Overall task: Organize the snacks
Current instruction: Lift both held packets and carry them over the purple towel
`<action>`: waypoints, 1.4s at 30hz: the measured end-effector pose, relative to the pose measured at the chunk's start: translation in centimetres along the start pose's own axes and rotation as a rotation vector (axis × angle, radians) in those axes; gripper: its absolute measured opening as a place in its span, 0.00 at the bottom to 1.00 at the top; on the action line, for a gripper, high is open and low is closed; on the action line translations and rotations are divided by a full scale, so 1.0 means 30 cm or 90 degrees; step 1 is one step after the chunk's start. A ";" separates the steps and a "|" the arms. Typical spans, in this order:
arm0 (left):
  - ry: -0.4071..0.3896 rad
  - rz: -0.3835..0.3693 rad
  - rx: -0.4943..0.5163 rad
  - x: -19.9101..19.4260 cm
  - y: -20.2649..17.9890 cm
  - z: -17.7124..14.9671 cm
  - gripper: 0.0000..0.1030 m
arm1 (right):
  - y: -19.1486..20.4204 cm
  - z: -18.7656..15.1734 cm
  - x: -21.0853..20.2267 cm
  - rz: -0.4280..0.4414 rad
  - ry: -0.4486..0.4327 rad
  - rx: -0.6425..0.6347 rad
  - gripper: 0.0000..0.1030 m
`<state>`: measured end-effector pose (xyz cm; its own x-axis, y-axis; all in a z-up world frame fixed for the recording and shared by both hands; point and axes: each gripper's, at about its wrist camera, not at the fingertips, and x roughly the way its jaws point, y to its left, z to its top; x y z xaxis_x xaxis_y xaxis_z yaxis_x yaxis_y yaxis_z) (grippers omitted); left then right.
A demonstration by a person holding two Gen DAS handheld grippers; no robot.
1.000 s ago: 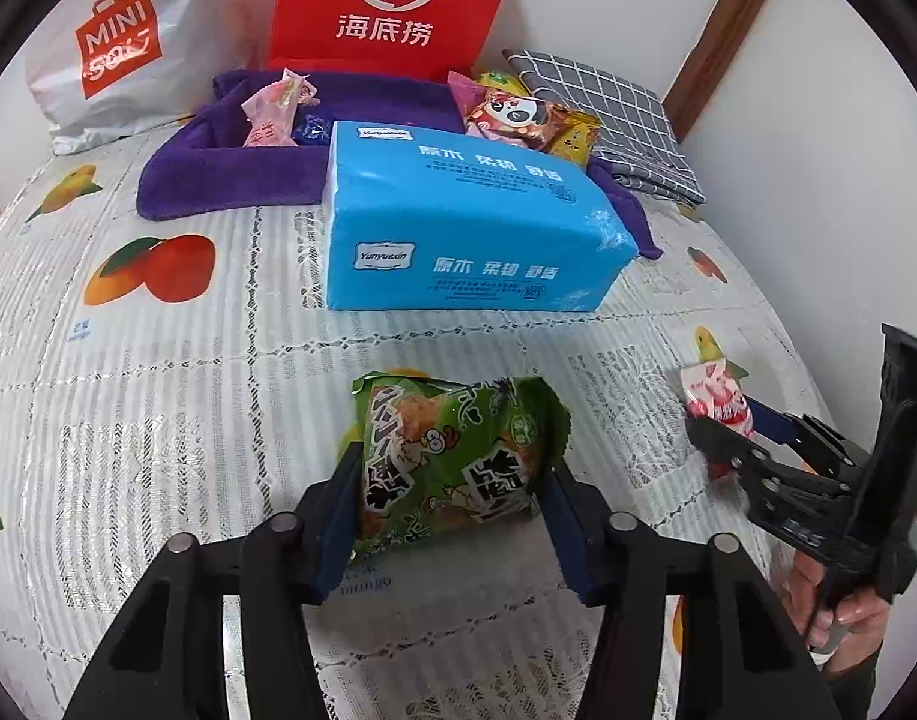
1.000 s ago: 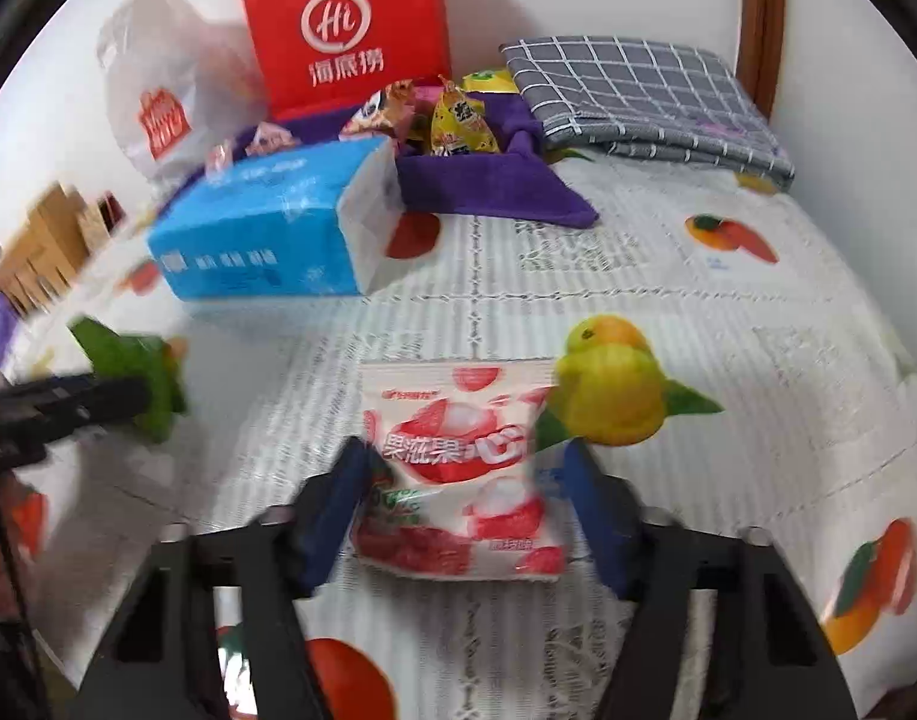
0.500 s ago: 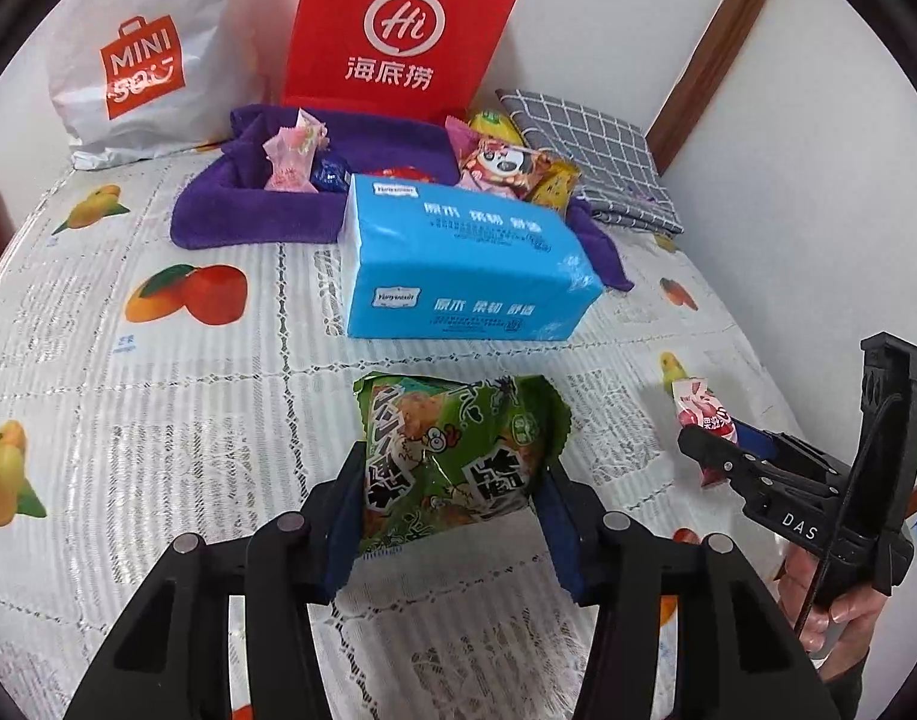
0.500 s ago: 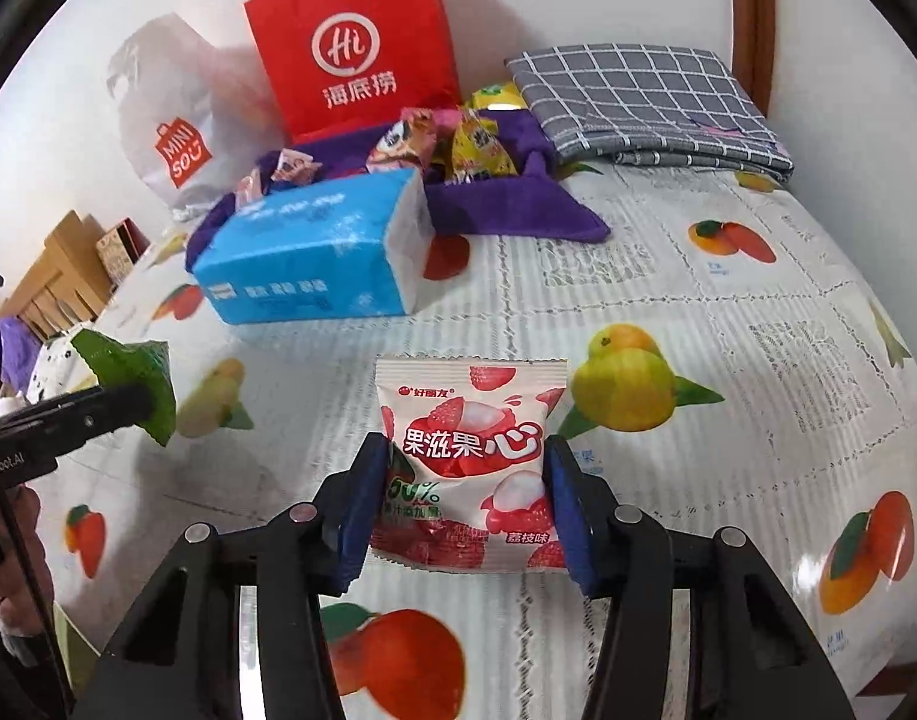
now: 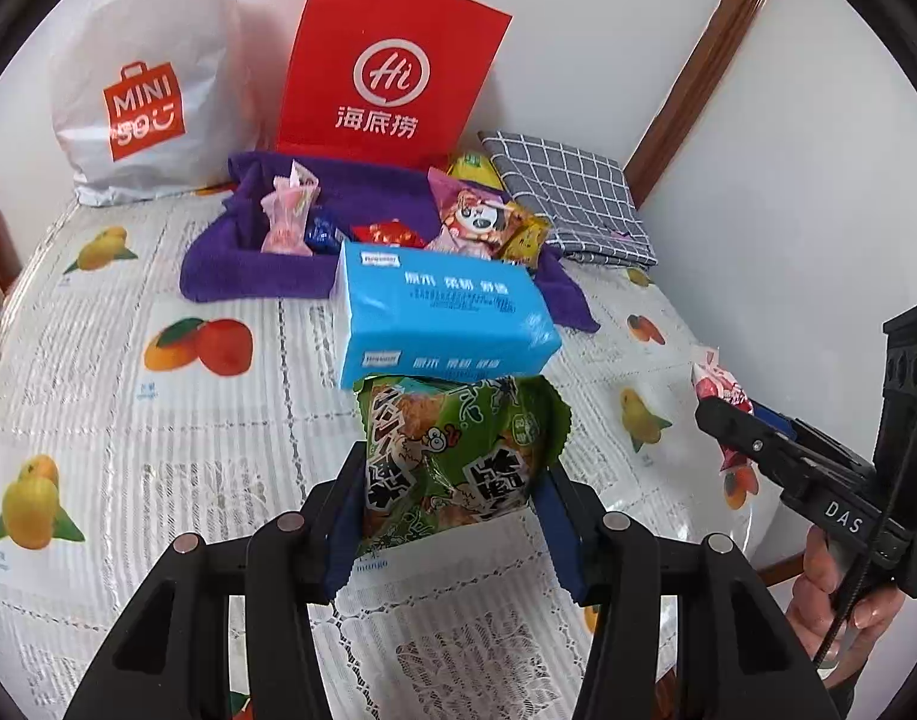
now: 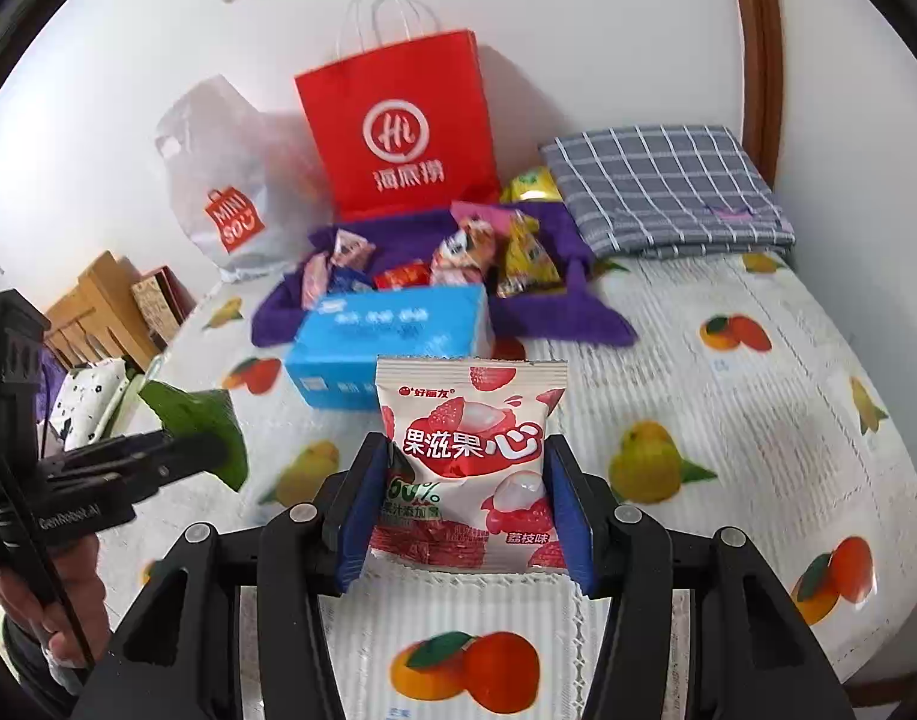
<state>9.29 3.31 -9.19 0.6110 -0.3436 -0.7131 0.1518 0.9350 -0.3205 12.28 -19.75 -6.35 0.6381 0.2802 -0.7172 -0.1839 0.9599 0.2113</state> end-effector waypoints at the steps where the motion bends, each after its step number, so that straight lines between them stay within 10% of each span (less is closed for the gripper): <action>1: -0.003 -0.002 0.000 -0.006 -0.001 0.007 0.48 | 0.007 0.010 -0.006 -0.001 -0.003 -0.002 0.50; 42: -0.059 0.037 -0.012 0.100 0.109 0.441 0.48 | -0.071 0.596 0.215 0.029 -0.043 -0.010 0.50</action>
<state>21.90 6.51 -4.13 0.6879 -0.2791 -0.6700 0.1004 0.9508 -0.2930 30.17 -20.04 0.45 0.6775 0.3229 -0.6608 -0.2250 0.9464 0.2318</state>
